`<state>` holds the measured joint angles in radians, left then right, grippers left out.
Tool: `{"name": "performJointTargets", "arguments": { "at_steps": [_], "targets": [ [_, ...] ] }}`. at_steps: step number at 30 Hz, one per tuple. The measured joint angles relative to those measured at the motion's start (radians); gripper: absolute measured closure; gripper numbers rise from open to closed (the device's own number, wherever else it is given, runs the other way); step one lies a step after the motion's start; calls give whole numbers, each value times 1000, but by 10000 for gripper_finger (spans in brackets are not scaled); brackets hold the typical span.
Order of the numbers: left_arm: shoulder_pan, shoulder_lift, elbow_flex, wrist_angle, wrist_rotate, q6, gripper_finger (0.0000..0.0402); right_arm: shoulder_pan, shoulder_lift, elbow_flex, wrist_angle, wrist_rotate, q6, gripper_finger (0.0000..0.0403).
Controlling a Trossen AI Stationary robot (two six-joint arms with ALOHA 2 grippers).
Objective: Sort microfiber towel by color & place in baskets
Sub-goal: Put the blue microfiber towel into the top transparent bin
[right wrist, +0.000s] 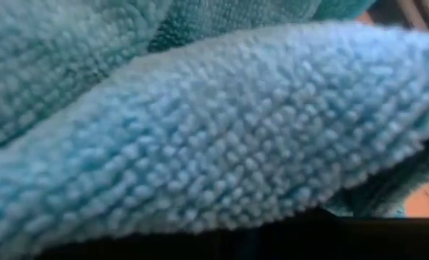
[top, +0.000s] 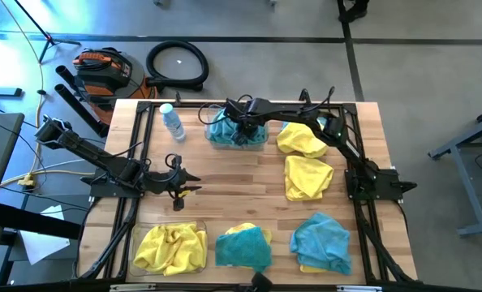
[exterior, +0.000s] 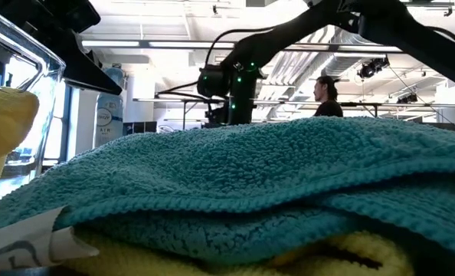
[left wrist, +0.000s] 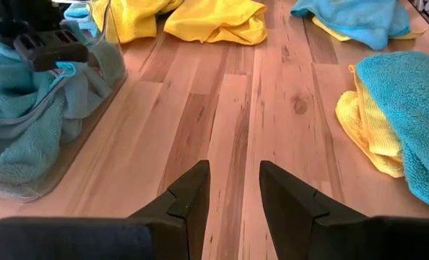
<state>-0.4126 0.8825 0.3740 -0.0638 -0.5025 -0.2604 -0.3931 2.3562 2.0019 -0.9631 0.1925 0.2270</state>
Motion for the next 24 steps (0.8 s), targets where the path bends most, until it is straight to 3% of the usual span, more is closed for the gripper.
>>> {"name": "performJointTargets", "arguments": {
  "at_steps": [11,24],
  "targets": [
    [0,0,0,0,3,-17,291,1,-42,13,-45,-12,33,300],
    [0,0,0,0,3,-17,291,82,-248,25,-139,22,112,293]
  ]
}}
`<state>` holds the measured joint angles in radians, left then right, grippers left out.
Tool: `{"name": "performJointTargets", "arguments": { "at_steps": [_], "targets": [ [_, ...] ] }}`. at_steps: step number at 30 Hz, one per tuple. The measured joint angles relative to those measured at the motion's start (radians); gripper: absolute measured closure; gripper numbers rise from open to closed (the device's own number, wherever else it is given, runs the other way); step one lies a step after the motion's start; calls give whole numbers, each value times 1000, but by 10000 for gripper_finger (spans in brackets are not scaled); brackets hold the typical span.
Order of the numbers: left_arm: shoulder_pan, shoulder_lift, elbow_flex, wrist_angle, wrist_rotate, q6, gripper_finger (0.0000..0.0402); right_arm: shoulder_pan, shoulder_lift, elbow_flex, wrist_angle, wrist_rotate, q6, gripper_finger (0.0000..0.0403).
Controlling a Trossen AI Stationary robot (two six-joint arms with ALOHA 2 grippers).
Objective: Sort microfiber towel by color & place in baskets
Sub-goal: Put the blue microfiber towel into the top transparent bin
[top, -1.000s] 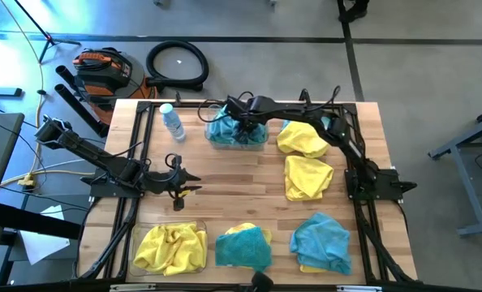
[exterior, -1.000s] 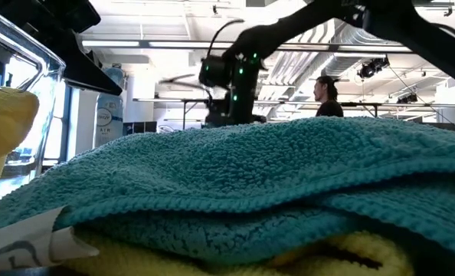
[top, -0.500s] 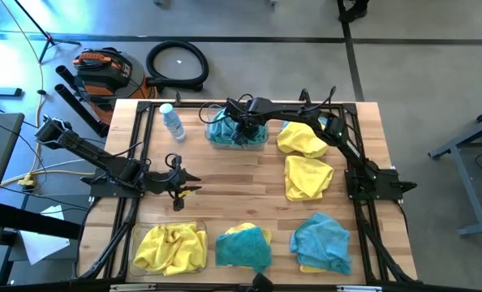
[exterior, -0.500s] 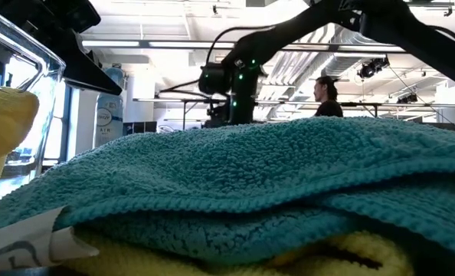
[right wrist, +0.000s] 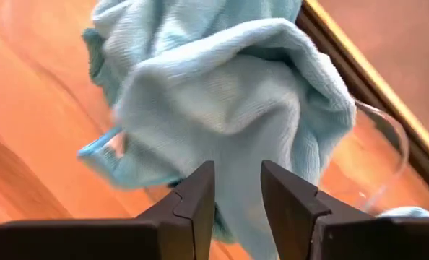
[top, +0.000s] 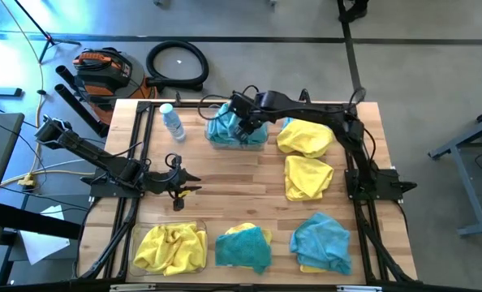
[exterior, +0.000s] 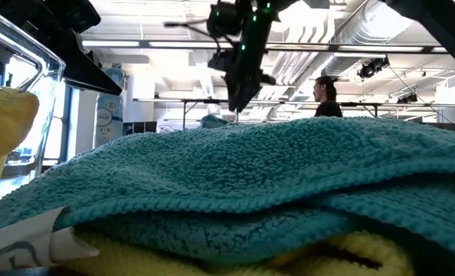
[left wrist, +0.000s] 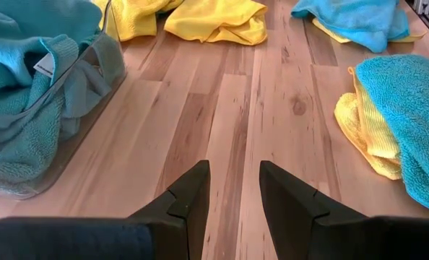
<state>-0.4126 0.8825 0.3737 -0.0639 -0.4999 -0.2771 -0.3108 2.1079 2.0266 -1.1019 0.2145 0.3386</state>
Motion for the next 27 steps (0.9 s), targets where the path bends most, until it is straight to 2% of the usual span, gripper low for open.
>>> {"name": "performJointTargets", "arguments": {
  "at_steps": [3,6,13,17,22,27],
  "targets": [
    [0,0,0,0,0,0,291,43,-28,-11,-12,61,-22,293],
    [0,0,0,0,0,0,291,86,-75,-97,23,62,-29,293],
    [0,0,0,3,0,-10,291,195,-351,-593,310,59,112,293],
    [0,0,0,3,0,-9,291,285,-535,-840,430,110,243,293],
    [0,0,0,10,0,-10,291,412,-717,-1058,494,189,392,293],
    [0,0,0,11,0,-10,291,524,-826,-1201,526,236,508,293]
  ]
}}
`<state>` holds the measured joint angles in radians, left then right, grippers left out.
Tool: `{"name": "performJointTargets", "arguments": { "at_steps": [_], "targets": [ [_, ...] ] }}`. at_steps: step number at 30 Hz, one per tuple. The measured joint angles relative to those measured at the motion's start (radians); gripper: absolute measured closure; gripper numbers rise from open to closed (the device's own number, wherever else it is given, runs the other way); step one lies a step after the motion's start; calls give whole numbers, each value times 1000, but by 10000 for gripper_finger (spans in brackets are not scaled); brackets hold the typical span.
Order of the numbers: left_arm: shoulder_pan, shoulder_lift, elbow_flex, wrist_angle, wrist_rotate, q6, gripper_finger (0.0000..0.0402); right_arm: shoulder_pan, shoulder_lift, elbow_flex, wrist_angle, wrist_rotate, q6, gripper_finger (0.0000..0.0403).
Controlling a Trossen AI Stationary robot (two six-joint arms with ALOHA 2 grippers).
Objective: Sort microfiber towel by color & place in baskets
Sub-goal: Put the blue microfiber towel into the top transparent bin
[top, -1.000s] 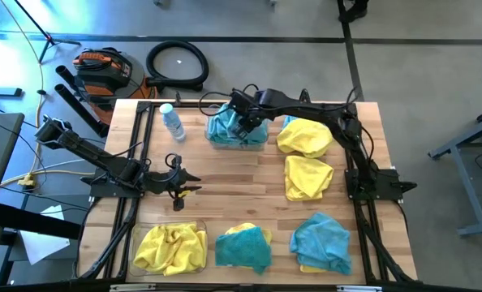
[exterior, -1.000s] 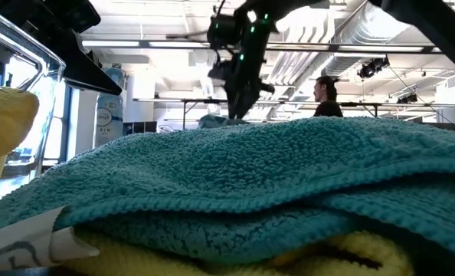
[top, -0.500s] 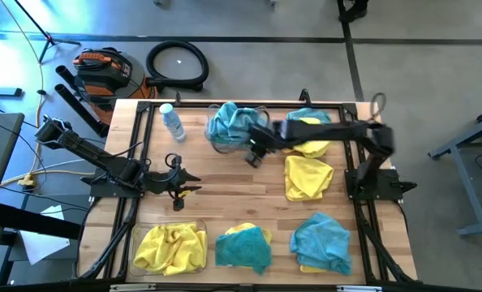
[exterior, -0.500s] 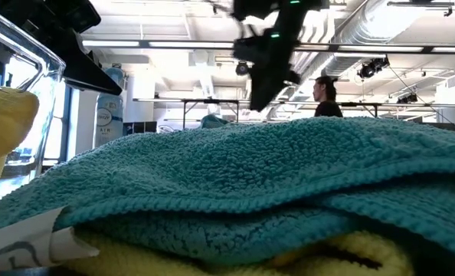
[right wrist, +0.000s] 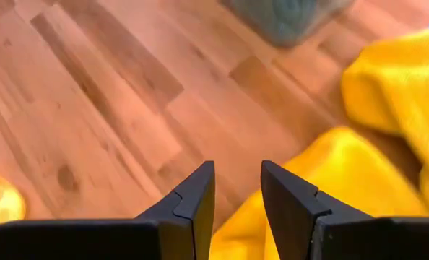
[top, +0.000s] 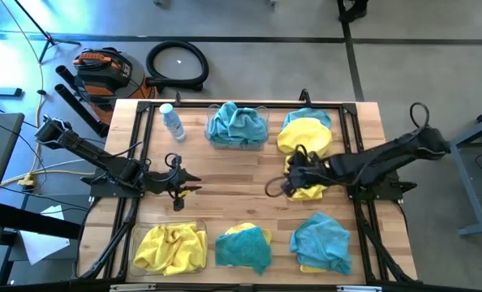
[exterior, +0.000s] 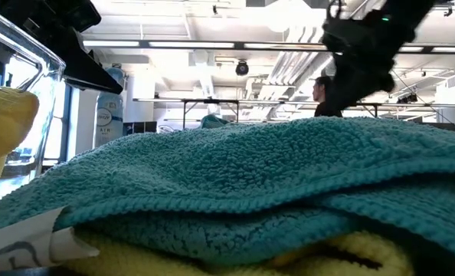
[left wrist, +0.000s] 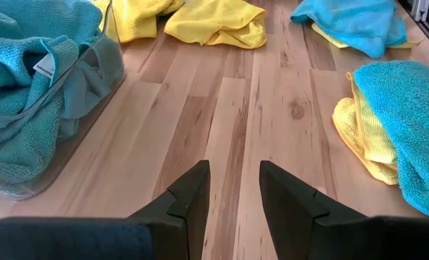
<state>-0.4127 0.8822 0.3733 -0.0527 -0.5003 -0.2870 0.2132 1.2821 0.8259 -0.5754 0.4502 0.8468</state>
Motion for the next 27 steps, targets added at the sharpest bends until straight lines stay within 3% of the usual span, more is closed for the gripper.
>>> {"name": "performJointTargets", "arguments": {
  "at_steps": [9,16,21,27],
  "targets": [
    [0,0,0,6,-6,1,291,114,-30,-149,113,31,109,293],
    [0,7,33,2,-56,2,291,219,-30,-185,122,189,176,293],
    [0,89,160,-26,-63,42,291,264,-30,-187,125,260,203,293],
    [0,325,418,-158,-55,54,291,286,-30,-187,130,283,208,293]
  ]
}}
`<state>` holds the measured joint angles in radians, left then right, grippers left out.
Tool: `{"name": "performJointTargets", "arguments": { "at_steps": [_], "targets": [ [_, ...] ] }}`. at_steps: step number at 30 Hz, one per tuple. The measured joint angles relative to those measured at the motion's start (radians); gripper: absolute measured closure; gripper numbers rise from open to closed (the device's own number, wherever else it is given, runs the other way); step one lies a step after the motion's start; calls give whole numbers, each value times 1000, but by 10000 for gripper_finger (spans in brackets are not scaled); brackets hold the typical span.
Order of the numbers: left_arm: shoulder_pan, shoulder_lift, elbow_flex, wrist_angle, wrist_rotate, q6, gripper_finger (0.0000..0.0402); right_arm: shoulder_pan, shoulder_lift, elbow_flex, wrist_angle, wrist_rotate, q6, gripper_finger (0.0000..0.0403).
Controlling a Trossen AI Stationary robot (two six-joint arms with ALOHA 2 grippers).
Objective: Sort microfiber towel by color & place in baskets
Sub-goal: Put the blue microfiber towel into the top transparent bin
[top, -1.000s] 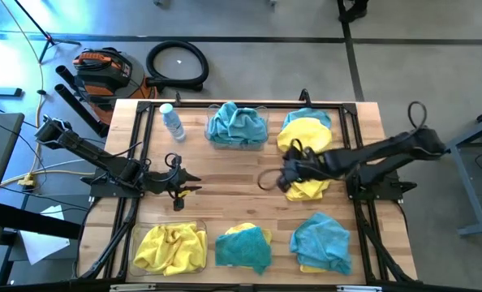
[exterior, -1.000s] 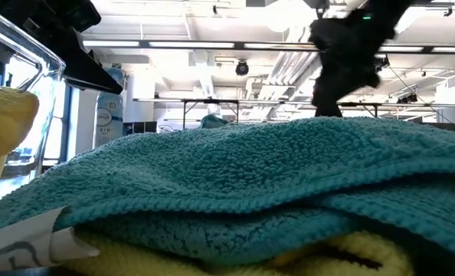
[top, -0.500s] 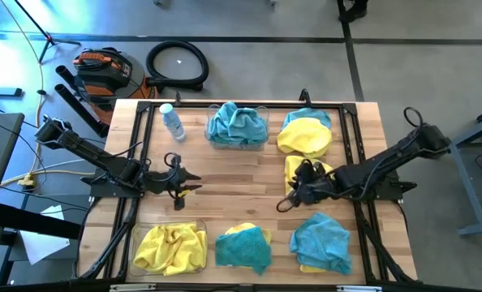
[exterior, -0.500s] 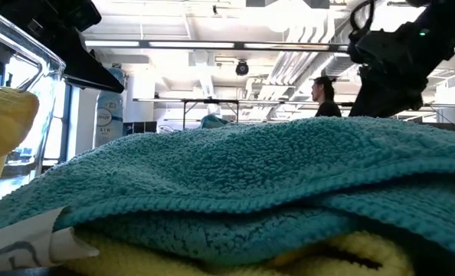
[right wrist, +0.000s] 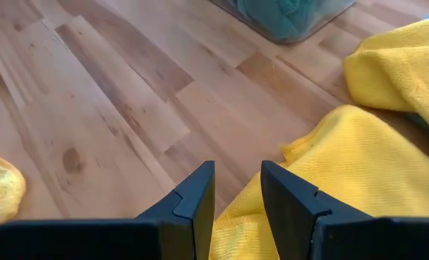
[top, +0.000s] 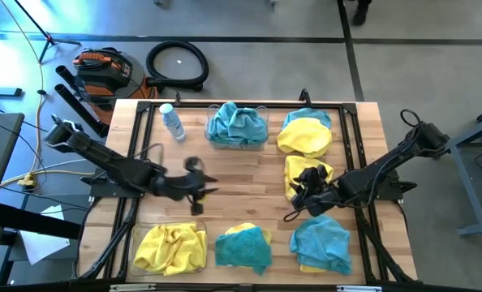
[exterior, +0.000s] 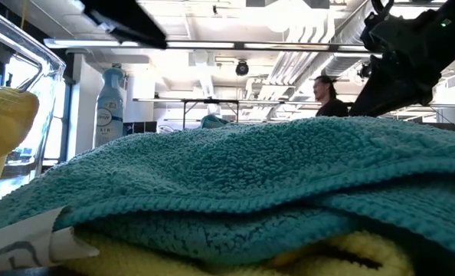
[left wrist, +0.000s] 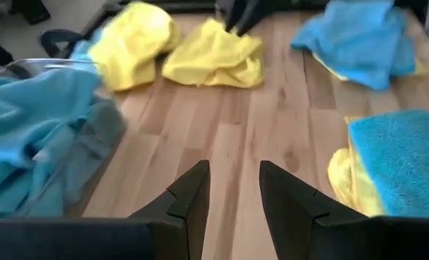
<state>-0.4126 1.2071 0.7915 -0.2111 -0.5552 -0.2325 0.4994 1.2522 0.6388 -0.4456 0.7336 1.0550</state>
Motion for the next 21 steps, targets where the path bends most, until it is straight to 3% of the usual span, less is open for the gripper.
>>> {"name": "performJointTargets", "arguments": {
  "at_steps": [11,17,21],
  "targets": [
    [-2,484,526,-255,214,0,291,31,13,0,-4,1,21,293],
    [-2,660,679,-346,355,-29,291,37,13,0,-1,4,20,293],
    [-3,734,713,-363,387,-59,291,37,13,0,-3,4,19,293]
  ]
}}
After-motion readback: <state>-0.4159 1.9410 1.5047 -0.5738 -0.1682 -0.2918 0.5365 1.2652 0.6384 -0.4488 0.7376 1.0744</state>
